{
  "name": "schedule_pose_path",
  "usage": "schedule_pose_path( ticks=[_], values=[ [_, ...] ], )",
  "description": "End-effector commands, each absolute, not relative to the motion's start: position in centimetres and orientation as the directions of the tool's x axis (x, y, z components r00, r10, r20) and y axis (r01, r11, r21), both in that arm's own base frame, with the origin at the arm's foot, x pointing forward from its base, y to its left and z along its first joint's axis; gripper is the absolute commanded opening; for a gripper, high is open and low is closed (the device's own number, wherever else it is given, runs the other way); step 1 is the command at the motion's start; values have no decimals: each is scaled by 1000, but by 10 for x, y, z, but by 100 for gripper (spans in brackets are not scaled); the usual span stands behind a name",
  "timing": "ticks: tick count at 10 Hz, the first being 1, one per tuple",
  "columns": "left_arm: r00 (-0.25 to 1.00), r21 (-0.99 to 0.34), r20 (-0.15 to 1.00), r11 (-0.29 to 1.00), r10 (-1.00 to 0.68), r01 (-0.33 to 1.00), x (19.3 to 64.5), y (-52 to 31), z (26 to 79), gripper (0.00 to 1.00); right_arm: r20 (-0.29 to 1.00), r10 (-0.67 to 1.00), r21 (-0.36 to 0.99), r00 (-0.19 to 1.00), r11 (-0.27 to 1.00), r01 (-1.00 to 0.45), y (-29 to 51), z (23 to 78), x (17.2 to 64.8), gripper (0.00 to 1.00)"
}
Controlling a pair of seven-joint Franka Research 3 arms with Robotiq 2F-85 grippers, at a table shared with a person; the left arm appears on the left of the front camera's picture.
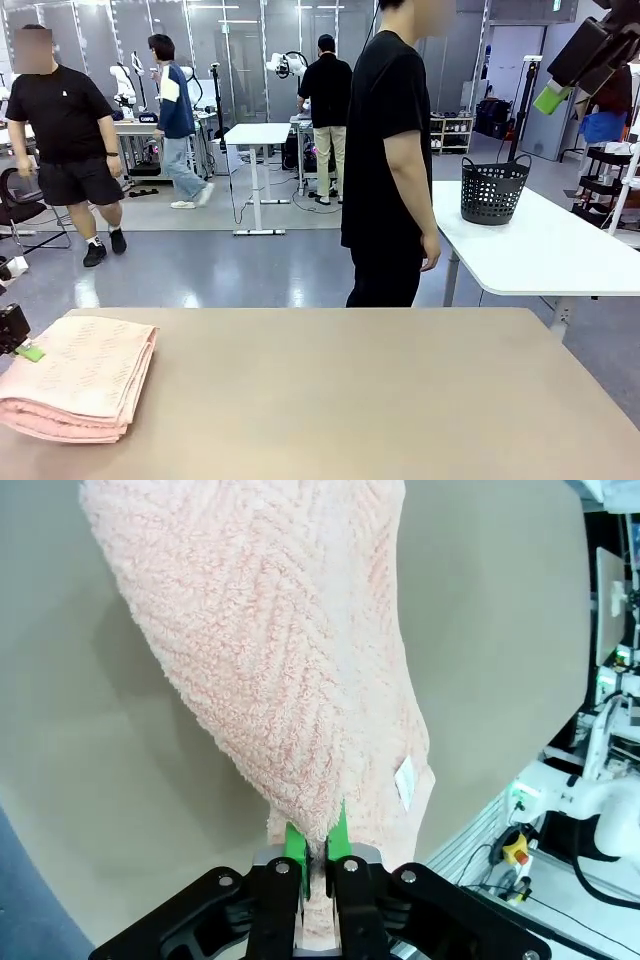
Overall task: Fold the towel.
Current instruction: Pick up the 100 cm Hotel Towel and place it on the left side of the table.
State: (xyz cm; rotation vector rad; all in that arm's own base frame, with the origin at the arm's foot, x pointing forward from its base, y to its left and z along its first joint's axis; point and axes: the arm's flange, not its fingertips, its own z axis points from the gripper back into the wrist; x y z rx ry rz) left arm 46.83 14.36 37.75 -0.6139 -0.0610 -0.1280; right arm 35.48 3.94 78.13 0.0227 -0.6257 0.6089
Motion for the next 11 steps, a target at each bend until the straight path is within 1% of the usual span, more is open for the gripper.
schedule_pose_path(
  ticks=[1,3,4,6,8,9,10,11],
  values=[
    [989,-544,84,826,-122,148,479,151,379,9,554,530,-160,642,825,-543,39,781,355,100],
    [988,-512,99,846,-116,151,484,156,377,44,554,530,-160,642,825,-543,39,781,355,100],
    [987,-510,105,845,-121,158,485,156,376,64,554,530,-160,642,825,-543,39,781,355,100],
    [985,-492,110,854,-134,171,485,159,378,100,554,530,-160,642,825,-543,39,781,355,100],
    [983,-482,113,857,-142,179,483,162,383,100,554,530,-160,642,825,-543,39,781,355,100],
    [983,-485,105,855,-151,184,481,163,384,89,554,530,-160,642,825,-543,39,781,355,100],
    [980,-460,117,866,-158,195,479,165,386,98,554,530,-160,642,825,-543,39,781,355,100],
    [979,-456,122,867,-164,202,477,167,389,100,554,530,-160,642,825,-543,39,781,355,100]
  ],
)
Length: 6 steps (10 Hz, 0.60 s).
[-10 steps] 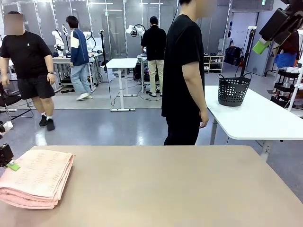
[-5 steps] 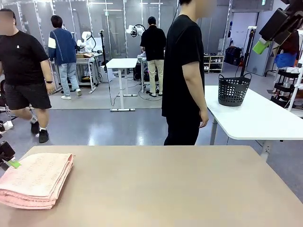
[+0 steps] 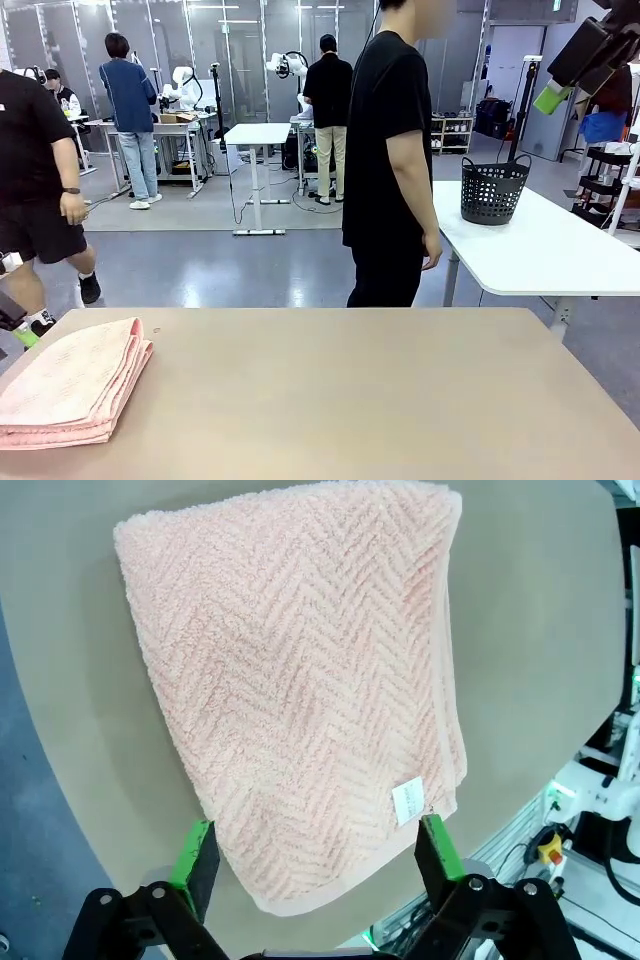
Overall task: Fold the towel.
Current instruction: Pick up the 100 cm Hotel Towel and place it on the left side of the table.
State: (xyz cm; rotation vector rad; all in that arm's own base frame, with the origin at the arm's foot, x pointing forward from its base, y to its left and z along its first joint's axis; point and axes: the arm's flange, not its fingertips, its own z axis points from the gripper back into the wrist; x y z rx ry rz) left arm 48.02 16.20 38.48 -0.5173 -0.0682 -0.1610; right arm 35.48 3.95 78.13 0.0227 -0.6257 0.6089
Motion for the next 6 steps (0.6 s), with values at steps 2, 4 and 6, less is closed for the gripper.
schedule_pose_path(
  ticks=[2,4,6],
  values=[
    [972,-449,146,863,-183,231,470,165,391,100,554,530,-160,642,825,-543,39,781,355,100],
    [983,-478,111,860,-143,179,479,164,388,100,554,530,-160,642,825,-543,39,781,355,100],
    [983,-478,111,860,-143,179,479,164,388,100,554,530,-160,642,825,-543,39,781,355,100]
  ],
)
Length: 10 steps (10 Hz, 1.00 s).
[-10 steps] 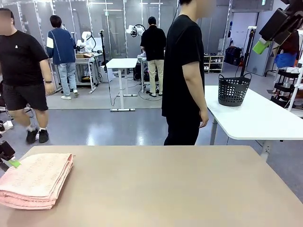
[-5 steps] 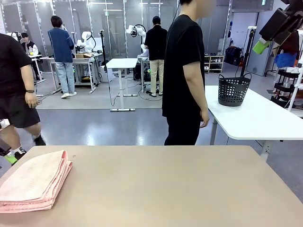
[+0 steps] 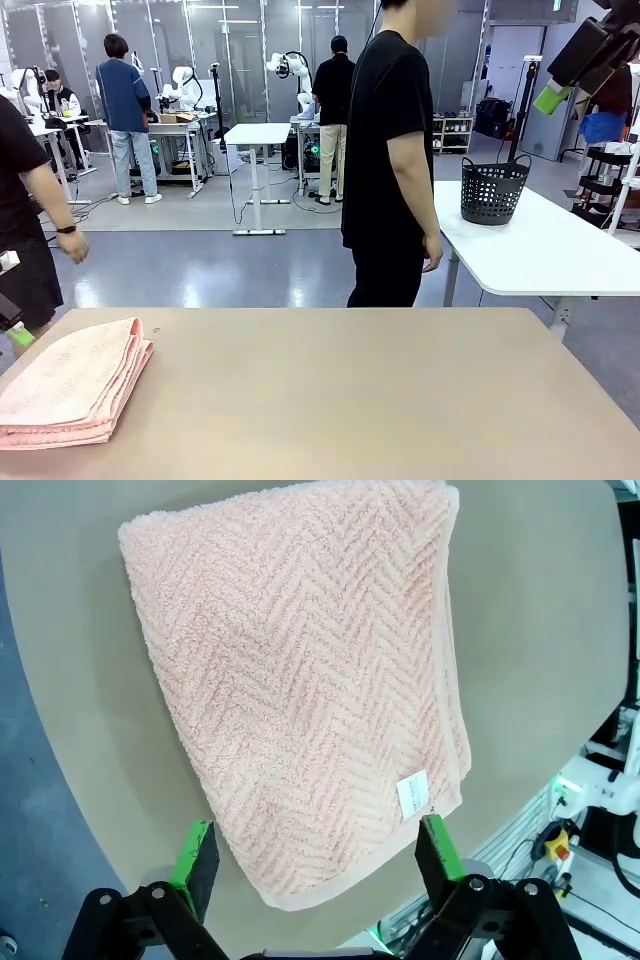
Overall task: Fold the towel.
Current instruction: Pick up the 100 cm Hotel Towel and place it on the left side of the table.
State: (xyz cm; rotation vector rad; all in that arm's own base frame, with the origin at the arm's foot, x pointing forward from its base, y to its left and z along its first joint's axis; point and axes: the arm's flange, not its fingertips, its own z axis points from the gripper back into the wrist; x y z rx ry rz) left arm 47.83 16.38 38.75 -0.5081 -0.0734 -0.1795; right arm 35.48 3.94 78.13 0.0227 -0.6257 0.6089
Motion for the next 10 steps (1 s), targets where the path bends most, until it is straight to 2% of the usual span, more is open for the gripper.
schedule_pose_path(
  ticks=[1,10],
  values=[
    [983,-478,111,860,-143,179,479,164,388,100,554,530,-160,642,825,-543,39,781,355,100],
    [983,-478,111,860,-143,179,479,164,388,100,554,530,-160,642,825,-543,39,781,355,100]
  ],
)
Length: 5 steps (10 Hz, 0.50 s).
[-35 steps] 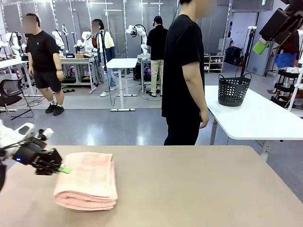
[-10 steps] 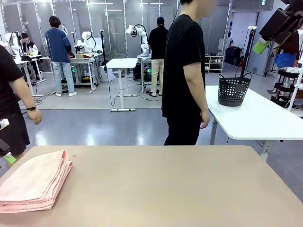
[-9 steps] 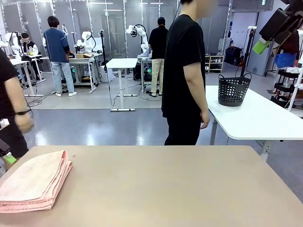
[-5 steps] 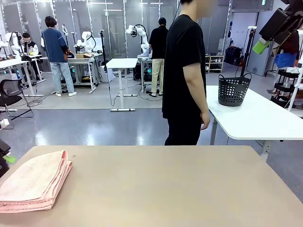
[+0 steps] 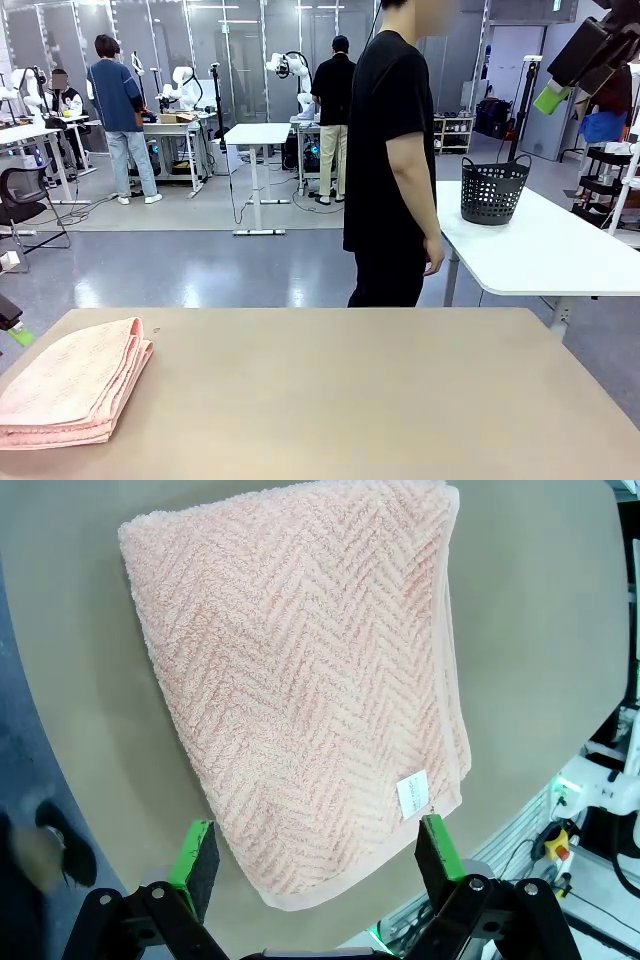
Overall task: Fold the towel.
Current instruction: Pick up the 100 cm Hotel Towel and place it on the left side of the table.
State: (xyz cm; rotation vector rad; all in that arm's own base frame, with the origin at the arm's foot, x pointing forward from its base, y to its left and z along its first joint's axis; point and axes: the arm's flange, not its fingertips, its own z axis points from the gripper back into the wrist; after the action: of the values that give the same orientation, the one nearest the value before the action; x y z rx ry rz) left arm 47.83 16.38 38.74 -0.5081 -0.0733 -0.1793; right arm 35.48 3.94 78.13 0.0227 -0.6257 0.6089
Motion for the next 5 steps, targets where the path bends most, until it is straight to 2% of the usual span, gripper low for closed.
schedule_pose_path(
  ticks=[1,5],
  values=[
    [983,-478,111,860,-143,179,479,164,388,100,554,530,-160,642,825,-543,39,781,355,100],
    [983,-478,111,860,-143,179,479,164,388,100,554,530,-160,642,825,-543,39,781,355,100]
  ],
)
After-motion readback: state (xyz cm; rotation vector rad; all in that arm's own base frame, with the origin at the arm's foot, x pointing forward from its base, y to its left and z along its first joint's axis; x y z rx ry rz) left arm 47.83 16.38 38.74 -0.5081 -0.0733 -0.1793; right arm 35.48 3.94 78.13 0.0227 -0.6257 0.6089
